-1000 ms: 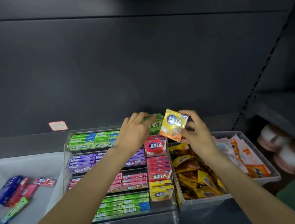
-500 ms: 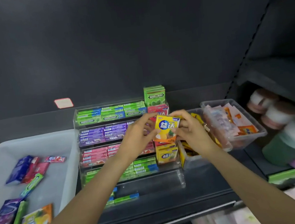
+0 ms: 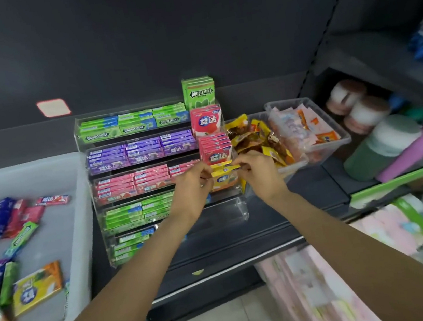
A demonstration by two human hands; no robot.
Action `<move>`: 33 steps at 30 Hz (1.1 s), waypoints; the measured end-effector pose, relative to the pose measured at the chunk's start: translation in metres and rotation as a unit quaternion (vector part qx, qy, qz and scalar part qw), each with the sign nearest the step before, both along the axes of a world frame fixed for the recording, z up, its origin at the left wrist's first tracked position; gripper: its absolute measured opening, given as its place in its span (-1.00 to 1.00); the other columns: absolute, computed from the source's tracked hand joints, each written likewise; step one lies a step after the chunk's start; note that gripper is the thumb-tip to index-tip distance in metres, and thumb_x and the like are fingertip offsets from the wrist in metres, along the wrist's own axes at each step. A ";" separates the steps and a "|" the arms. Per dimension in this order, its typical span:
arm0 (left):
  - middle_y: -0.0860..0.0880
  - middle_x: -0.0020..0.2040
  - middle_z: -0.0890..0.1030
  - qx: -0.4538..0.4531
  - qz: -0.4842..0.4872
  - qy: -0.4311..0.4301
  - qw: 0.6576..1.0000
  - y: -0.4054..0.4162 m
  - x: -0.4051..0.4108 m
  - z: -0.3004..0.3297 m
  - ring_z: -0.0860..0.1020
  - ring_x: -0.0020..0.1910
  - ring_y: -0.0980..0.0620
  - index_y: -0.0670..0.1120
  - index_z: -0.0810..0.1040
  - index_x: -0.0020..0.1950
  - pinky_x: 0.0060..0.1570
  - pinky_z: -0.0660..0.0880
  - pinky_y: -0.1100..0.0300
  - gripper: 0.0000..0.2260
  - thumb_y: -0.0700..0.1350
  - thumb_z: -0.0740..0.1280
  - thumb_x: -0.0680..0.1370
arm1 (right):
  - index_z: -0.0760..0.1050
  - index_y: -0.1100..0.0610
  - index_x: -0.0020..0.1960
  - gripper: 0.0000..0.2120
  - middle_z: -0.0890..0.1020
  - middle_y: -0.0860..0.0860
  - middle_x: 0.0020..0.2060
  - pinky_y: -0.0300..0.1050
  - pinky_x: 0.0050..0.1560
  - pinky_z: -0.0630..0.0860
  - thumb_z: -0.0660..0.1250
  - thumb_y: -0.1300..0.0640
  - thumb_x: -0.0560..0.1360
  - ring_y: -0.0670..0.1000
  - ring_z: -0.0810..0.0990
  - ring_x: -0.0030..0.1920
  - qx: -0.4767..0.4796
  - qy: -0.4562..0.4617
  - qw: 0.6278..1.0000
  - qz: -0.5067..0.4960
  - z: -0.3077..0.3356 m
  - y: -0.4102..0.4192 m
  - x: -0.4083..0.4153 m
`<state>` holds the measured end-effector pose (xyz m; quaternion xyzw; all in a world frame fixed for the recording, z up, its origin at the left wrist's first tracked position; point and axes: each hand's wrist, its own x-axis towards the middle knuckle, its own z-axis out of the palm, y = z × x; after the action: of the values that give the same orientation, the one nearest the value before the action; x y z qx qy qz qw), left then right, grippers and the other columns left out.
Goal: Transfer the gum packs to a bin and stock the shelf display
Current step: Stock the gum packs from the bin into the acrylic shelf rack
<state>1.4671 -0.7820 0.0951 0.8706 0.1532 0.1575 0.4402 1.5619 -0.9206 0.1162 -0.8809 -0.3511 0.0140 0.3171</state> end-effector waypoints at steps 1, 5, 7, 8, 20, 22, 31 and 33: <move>0.02 -0.16 0.57 -0.001 0.005 0.001 1.000 -0.001 0.000 0.000 0.53 -0.20 0.12 -0.11 0.52 -0.02 -0.19 0.44 0.49 -0.90 -0.27 0.35 0.51 | 0.62 0.23 0.05 -0.78 0.59 0.17 -0.06 -0.10 -0.02 0.54 0.40 0.36 0.41 0.12 0.61 -0.11 -0.008 -0.007 1.000 -0.002 -0.001 0.001 -0.001; 0.06 -0.19 0.56 -0.005 0.051 -0.007 0.999 -0.003 0.003 0.003 0.50 -0.23 0.25 -0.12 0.54 -0.02 -0.20 0.42 0.53 -0.94 -0.20 0.36 0.52 | 0.60 0.22 0.08 -0.79 0.56 0.16 0.00 0.01 0.04 0.54 0.38 0.30 0.45 0.13 0.59 -0.05 -0.057 -0.025 0.998 -0.014 -0.005 0.006 0.000; 0.05 -0.18 0.55 -0.017 0.076 0.002 0.997 -0.004 0.005 0.004 0.52 -0.20 0.20 -0.13 0.54 0.00 -0.15 0.44 0.45 -0.92 -0.19 0.36 0.52 | 0.58 0.21 0.12 -0.79 0.53 0.14 0.06 -0.02 0.03 0.53 0.34 0.27 0.48 0.12 0.58 -0.01 -0.094 -0.029 0.995 -0.016 -0.005 0.008 0.000; 0.03 -0.17 0.56 -0.026 0.086 0.009 0.996 -0.005 0.006 0.004 0.53 -0.18 0.16 -0.14 0.54 0.01 -0.12 0.45 0.39 -0.91 -0.20 0.36 0.52 | 0.56 0.19 0.15 -0.77 0.51 0.13 0.10 -0.03 0.04 0.53 0.32 0.26 0.50 0.12 0.57 0.03 -0.115 -0.032 0.993 -0.017 -0.005 0.009 -0.001; -0.09 0.02 0.64 -0.036 0.152 0.044 0.987 -0.019 0.011 0.005 0.58 -0.06 0.07 -0.19 0.57 0.15 0.09 0.52 0.19 -0.79 -0.21 0.35 0.53 | 0.40 0.13 0.32 -0.66 0.42 0.06 0.23 -0.17 0.01 0.47 0.27 0.15 0.55 0.03 0.45 0.25 -0.174 -0.027 0.984 0.017 0.001 0.008 0.002; -0.06 0.02 0.64 -0.014 0.154 0.043 0.987 -0.019 0.006 0.009 0.59 -0.05 0.04 -0.15 0.57 0.15 0.05 0.55 0.11 -0.80 -0.18 0.34 0.53 | 0.39 0.10 0.34 -0.63 0.42 0.05 0.25 -0.14 0.04 0.50 0.27 0.10 0.55 0.02 0.41 0.28 -0.162 -0.064 0.984 0.034 0.004 0.006 -0.002; -0.06 0.01 0.64 0.119 0.213 0.015 0.970 0.018 -0.082 0.025 0.60 -0.02 -0.05 -0.08 0.55 0.15 -0.07 0.56 -0.02 -0.79 -0.07 0.30 0.55 | 0.47 0.10 0.29 -0.67 0.51 0.01 0.10 -0.14 0.16 0.40 0.30 0.10 0.54 0.01 0.48 0.16 -0.007 0.017 0.981 0.192 0.031 0.052 -0.066; -0.03 -0.04 0.65 0.113 0.247 0.016 0.962 0.037 -0.117 0.027 0.61 -0.07 -0.05 -0.05 0.56 0.11 -0.07 0.56 -0.01 -0.83 -0.08 0.31 0.54 | 0.50 0.09 0.25 -0.72 0.52 0.00 0.05 -0.13 0.12 0.42 0.29 0.10 0.54 0.01 0.50 0.11 0.002 0.032 0.974 0.224 0.032 0.076 -0.091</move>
<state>1.3505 -0.7448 0.1220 0.8522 0.3517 0.2633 0.2843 1.4707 -0.8445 0.1483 -0.7781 -0.5295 0.1125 0.3187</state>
